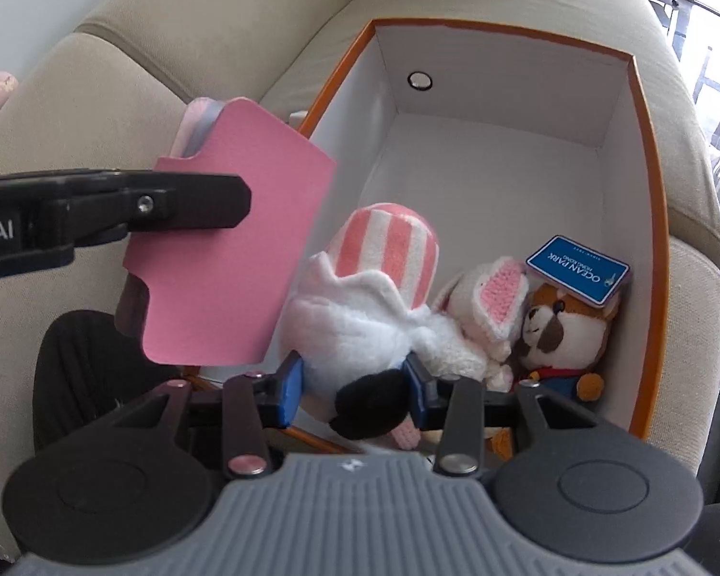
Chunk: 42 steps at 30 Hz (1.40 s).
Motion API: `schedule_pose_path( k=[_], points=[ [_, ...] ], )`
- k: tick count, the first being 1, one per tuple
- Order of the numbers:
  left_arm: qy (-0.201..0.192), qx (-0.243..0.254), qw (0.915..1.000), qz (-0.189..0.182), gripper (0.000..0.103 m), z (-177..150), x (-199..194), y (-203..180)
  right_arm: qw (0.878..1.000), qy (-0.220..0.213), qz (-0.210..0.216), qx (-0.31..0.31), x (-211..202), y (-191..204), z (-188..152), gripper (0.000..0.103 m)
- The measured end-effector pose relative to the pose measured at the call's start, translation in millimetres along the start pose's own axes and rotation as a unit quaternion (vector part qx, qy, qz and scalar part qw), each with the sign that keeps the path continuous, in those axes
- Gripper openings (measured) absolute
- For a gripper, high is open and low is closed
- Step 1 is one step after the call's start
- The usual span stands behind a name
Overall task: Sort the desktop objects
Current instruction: 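Carry the card holder and white plush over the orange box, then lower both items into the box and open the right gripper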
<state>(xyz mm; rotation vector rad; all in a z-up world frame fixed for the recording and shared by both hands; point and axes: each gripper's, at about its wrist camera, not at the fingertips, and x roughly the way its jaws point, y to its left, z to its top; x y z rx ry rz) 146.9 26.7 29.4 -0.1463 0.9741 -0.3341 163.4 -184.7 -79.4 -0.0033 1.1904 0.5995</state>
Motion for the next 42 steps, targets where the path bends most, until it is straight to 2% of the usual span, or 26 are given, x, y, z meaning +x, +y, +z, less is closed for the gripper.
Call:
schedule_pose_path(
  k=[3, 7, 13, 18, 19, 22, 25, 36, 42],
  points=[
    [0.021, 0.033, 0.9988, 0.029, 0.023, -2, 14, -7, 1.000, 0.001, 0.009, 0.000, -2, -6, 1, 0.045],
    [0.039, 0.054, 0.9967, 0.045, 0.023, -7, 28, -11, 1.000, 0.004, 0.028, -0.009, -3, -13, 0, 0.048],
    [0.055, 0.056, 0.9949, 0.063, 0.022, -15, 38, -8, 0.998, -0.004, 0.050, -0.026, -14, -19, 0, 0.052],
    [0.065, 0.057, 0.9937, 0.072, 0.022, -16, 41, -7, 0.998, -0.030, 0.055, -0.020, -23, -33, 9, 0.051],
    [0.069, 0.061, 0.9929, 0.074, 0.022, -16, 41, -9, 0.997, -0.034, 0.061, -0.018, -24, -34, 12, 0.050],
    [0.083, 0.071, 0.9907, 0.081, 0.022, -14, 43, -13, 0.997, -0.025, 0.076, -0.008, -5, -39, 28, 0.037],
    [0.094, 0.076, 0.9885, 0.092, 0.022, -13, 47, -13, 0.997, -0.009, 0.079, -0.011, 3, -35, 24, 0.029],
    [0.096, 0.066, 0.9897, 0.084, 0.024, -14, 40, -10, 0.996, 0.012, 0.086, 0.010, 14, -34, 24, 0.026],
    [0.089, 0.059, 0.9926, 0.058, 0.033, -16, 34, -9, 0.996, 0.007, 0.085, 0.032, 11, -41, 25, 0.029]
  ],
)
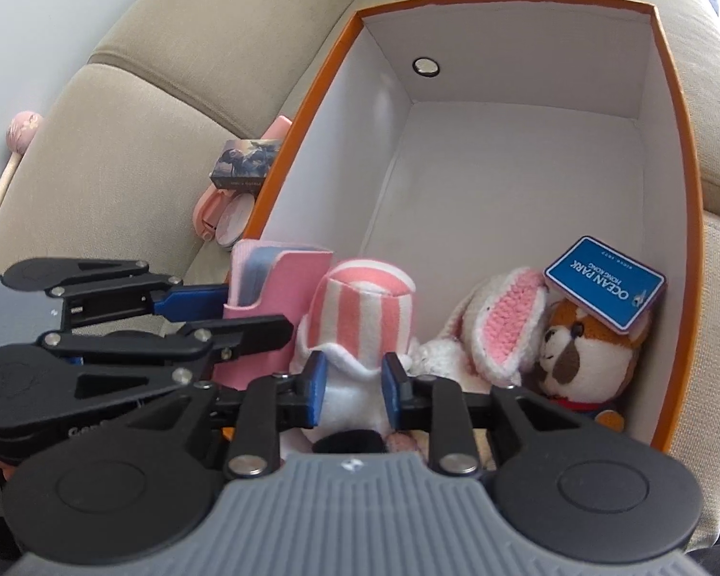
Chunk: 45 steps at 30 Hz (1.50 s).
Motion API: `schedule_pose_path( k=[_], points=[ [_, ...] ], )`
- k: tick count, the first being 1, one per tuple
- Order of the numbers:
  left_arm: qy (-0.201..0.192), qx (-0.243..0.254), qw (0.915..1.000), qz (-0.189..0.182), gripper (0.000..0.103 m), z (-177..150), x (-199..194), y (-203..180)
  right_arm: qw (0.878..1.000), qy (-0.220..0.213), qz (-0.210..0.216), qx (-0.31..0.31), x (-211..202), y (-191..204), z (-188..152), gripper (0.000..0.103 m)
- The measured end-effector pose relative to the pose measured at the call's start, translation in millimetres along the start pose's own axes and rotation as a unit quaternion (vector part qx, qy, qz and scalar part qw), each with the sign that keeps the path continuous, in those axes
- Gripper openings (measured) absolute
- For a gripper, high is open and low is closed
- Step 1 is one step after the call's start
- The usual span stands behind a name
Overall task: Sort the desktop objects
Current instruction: 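Lower both items into the box and open the right gripper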
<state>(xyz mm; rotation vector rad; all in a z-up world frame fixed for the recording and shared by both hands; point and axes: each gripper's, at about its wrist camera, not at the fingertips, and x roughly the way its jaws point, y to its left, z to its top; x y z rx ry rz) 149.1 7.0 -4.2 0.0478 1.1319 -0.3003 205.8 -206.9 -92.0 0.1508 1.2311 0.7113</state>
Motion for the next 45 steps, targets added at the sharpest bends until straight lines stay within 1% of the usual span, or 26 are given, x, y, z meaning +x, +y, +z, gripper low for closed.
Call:
schedule_pose_path(
  k=[3, 9, 12, 17, 21, 23, 25, 32, 34, 38, 40, 43, 45],
  points=[
    [-0.011, -0.003, 0.9999, -0.002, 0.033, -3, -6, 1, 1.000, -0.004, -0.004, 0.002, 0, 2, 2, 0.029],
    [-0.058, -0.015, 0.9981, -0.019, 0.033, -9, -36, 14, 0.999, -0.031, 0.004, -0.019, -8, 20, 4, 0.029],
    [-0.070, -0.031, 0.9968, -0.021, 0.033, -10, -44, 23, 0.999, -0.035, 0.007, -0.029, -8, 31, 7, 0.029],
    [-0.065, -0.056, 0.9962, -0.017, 0.033, -14, -36, 35, 0.998, -0.033, -0.036, -0.035, -1, 33, 9, 0.028],
    [-0.058, -0.072, 0.9950, -0.035, 0.033, -18, -23, 42, 0.998, -0.024, -0.050, -0.032, 5, 26, 10, 0.026],
    [-0.055, -0.075, 0.9948, -0.042, 0.026, -20, -18, 42, 0.998, -0.018, -0.050, -0.032, 12, 25, 10, 0.025],
    [-0.051, -0.076, 0.9945, -0.049, 0.023, -22, -14, 43, 0.998, -0.010, -0.054, -0.031, 19, 24, 12, 0.025],
    [-0.048, -0.078, 0.9943, -0.056, 0.023, -24, -11, 43, 0.997, 0.018, -0.079, -0.019, 48, 18, 18, 0.023],
    [-0.047, -0.078, 0.9945, -0.052, 0.023, -25, -9, 44, 0.997, 0.017, -0.078, -0.016, 54, 16, 17, 0.023],
    [-0.051, -0.089, 0.9927, -0.062, 0.023, -25, -9, 46, 0.996, 0.006, -0.087, -0.032, 45, 22, 17, 0.024],
    [-0.052, -0.091, 0.9925, -0.061, 0.023, -25, -10, 46, 0.995, -0.004, -0.089, -0.033, 35, 25, 16, 0.027],
    [-0.053, -0.097, 0.9921, -0.060, 0.023, -26, -10, 45, 0.996, -0.017, -0.079, -0.035, 20, 31, 11, 0.027],
    [-0.051, -0.103, 0.9916, -0.060, 0.023, -27, -8, 45, 0.996, -0.018, -0.082, -0.038, 15, 34, 5, 0.027]
  ],
)
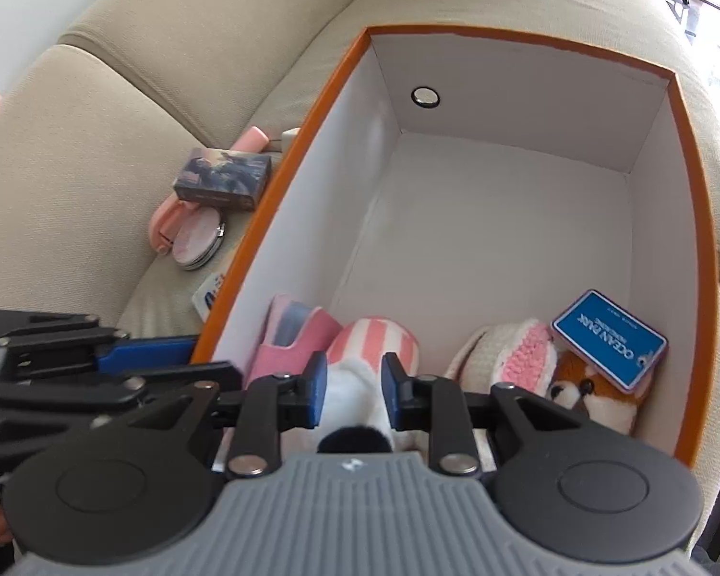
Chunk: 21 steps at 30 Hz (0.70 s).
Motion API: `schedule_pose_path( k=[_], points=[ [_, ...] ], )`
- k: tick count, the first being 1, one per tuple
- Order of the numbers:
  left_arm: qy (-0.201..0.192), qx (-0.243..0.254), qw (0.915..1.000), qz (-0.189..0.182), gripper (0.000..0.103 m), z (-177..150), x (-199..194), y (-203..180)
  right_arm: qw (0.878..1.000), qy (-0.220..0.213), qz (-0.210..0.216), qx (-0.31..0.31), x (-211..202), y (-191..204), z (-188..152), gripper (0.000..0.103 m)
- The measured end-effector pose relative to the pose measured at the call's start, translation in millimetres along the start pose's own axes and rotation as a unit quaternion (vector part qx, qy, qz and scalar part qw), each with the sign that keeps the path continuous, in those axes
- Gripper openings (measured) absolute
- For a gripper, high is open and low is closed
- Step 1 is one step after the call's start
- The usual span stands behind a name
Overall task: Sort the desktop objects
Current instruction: 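Lower both items into the box and open the right gripper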
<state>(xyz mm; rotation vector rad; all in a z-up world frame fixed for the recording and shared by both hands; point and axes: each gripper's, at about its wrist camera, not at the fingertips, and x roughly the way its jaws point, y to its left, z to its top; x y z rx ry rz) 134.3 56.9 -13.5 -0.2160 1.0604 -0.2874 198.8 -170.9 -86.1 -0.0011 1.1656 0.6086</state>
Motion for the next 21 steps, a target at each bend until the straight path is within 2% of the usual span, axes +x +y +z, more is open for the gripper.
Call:
schedule_pose_path(
  k=[3, 7, 11, 14, 17, 21],
  points=[
    [0.002, -0.003, 1.0000, 0.005, 0.023, -1, 3, -1, 1.000, 0.008, -0.001, -0.002, -1, 4, -10, 0.023],
    [0.002, -0.009, 0.9999, 0.011, 0.023, -3, 5, 0, 1.000, 0.009, -0.004, 0.003, 9, 5, -21, 0.023],
    [-0.006, -0.017, 0.9998, 0.009, 0.023, -6, 5, 3, 1.000, 0.002, -0.009, 0.000, 8, 7, -23, 0.023],
    [-0.012, -0.034, 0.9993, 0.007, 0.023, -8, 4, 4, 0.999, -0.020, -0.021, -0.017, -4, 10, -26, 0.023],
    [-0.025, -0.032, 0.9989, 0.025, 0.023, -12, -3, 2, 0.996, -0.063, -0.054, -0.032, -30, 8, -31, 0.025],
    [-0.036, -0.037, 0.9984, 0.025, 0.025, -14, -8, 3, 0.982, -0.108, -0.151, -0.040, -63, -9, -40, 0.031]
  ],
)
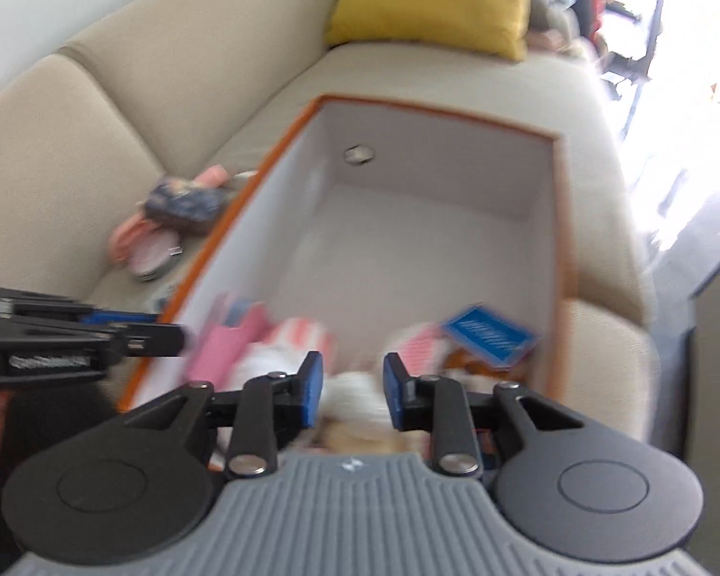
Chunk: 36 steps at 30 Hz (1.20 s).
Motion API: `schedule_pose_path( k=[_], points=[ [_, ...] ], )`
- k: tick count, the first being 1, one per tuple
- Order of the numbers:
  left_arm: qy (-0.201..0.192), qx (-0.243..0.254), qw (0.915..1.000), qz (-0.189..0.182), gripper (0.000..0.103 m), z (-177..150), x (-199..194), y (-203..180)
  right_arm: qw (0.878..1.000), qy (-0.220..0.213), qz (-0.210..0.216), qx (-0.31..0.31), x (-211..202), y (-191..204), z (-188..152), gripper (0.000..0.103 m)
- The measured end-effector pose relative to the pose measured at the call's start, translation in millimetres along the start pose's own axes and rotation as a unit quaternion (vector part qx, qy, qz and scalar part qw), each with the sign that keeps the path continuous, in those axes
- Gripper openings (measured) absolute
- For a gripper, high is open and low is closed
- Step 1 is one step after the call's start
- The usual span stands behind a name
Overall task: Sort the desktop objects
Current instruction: 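Lower both items into the box and open the right gripper, then open the left gripper to release the pink card holder into the box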
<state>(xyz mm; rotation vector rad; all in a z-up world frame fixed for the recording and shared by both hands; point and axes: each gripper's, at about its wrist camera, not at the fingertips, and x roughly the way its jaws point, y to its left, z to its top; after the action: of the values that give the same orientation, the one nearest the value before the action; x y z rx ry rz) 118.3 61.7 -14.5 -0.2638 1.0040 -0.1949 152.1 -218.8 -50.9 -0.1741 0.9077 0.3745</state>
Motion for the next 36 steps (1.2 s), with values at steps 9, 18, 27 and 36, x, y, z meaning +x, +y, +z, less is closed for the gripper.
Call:
schedule_pose_path(
  k=[9, 18, 27, 36],
  points=[
    [0.013, -0.009, 0.9998, 0.008, 0.026, -11, 8, -4, 0.991, -0.005, -0.134, 0.030, -21, -56, -26, 0.056],
    [0.011, 0.024, 0.9993, 0.026, 0.017, -21, 7, -15, 0.991, 0.057, -0.069, 0.102, 1, -60, -59, 0.000],
    [0.003, 0.051, 0.9975, 0.048, 0.013, -33, 2, -23, 0.989, 0.069, -0.045, 0.121, 2, -50, -76, 0.000],
    [-0.001, 0.069, 0.9955, 0.064, 0.012, -50, -12, -24, 0.993, 0.070, -0.034, 0.093, -10, -33, -95, 0.000]
  ],
)
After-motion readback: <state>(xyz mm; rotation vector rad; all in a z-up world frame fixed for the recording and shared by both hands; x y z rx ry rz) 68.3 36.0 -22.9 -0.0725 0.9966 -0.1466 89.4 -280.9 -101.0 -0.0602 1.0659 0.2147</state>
